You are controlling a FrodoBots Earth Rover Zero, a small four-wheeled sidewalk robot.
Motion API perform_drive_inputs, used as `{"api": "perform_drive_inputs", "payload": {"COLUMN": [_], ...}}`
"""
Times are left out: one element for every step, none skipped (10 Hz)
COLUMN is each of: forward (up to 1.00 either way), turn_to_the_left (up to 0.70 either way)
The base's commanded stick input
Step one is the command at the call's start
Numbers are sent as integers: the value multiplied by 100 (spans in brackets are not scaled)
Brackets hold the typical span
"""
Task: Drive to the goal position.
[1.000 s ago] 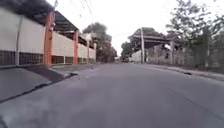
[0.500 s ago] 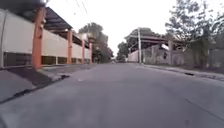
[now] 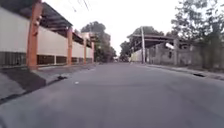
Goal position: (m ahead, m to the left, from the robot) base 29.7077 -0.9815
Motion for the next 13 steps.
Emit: {"api": "perform_drive_inputs", "payload": {"forward": [100, 100, 100, 100, 100, 100, 100, 100, 100, 100, 100, 100, 100], "turn_to_the_left": [0, 0, 0, 0, 0, 0, -5, -30, -40, -40, -40, -16, 0]}}
